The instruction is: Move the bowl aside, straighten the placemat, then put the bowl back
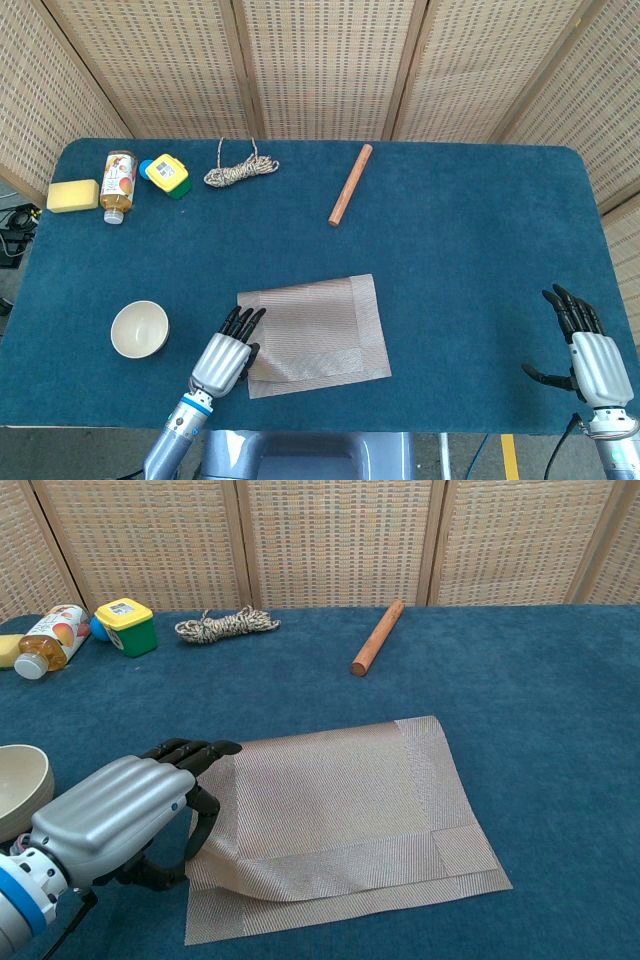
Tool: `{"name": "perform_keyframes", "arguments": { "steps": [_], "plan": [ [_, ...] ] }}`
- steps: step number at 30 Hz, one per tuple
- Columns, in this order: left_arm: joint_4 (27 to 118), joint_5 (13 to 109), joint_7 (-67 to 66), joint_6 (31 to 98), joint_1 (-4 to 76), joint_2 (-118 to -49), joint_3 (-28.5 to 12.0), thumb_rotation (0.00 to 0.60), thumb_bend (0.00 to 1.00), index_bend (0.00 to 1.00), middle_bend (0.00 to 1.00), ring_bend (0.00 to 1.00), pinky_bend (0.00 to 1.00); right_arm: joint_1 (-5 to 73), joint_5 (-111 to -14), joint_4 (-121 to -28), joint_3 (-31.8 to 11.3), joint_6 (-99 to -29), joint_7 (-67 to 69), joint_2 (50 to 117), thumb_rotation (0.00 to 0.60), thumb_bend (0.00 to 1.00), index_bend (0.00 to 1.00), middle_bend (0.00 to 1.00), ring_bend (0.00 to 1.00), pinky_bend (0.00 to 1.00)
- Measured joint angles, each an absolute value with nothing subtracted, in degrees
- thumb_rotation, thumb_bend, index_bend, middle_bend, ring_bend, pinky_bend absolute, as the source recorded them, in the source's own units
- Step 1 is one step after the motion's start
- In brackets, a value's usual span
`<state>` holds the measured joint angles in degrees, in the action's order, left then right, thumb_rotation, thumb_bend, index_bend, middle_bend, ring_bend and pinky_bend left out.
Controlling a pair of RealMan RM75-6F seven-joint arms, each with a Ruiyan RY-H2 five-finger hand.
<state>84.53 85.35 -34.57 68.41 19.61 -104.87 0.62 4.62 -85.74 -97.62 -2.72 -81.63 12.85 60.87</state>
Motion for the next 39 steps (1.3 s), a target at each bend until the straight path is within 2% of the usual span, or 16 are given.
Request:
{"name": "perform_keyframes", "arguments": {
  "steps": [7,29,35,39],
  "plan": [
    [84.79,85.89,-33.72,68.81,19.80,-104.08,0.95,0.600,0.51,0.66,0.00,0.00,0.00,4.66,-85.95,-97.70,-2.58,-81.49,13.00,60.72,0.600,0.13,0.00,0.00,0.00,0.00],
    [86.59,86.88,-32.95,70.42,20.91,-101.93,-0.33,0.600,0.51,0.62,0.00,0.00,0.00,4.77,-85.87,-97.93,-2.39,-81.03,13.09,60.47,0.600,0.13,0.00,0.00,0.00,0.00],
    [88.23,86.20,-32.93,70.71,21.94,-100.82,-3.24,0.600,0.51,0.63,0.00,0.00,0.00,4.68,-85.88,-97.93,-2.43,-81.28,13.08,60.40,0.600,0.13,0.00,0.00,0.00,0.00],
    [90.24,83.02,-32.25,69.61,23.66,-99.40,-7.98,0.600,0.51,0.63,0.00,0.00,0.00,4.60,-85.91,-97.86,-2.59,-81.66,13.11,60.40,0.600,0.13,0.00,0.00,0.00,0.00]
  ]
}}
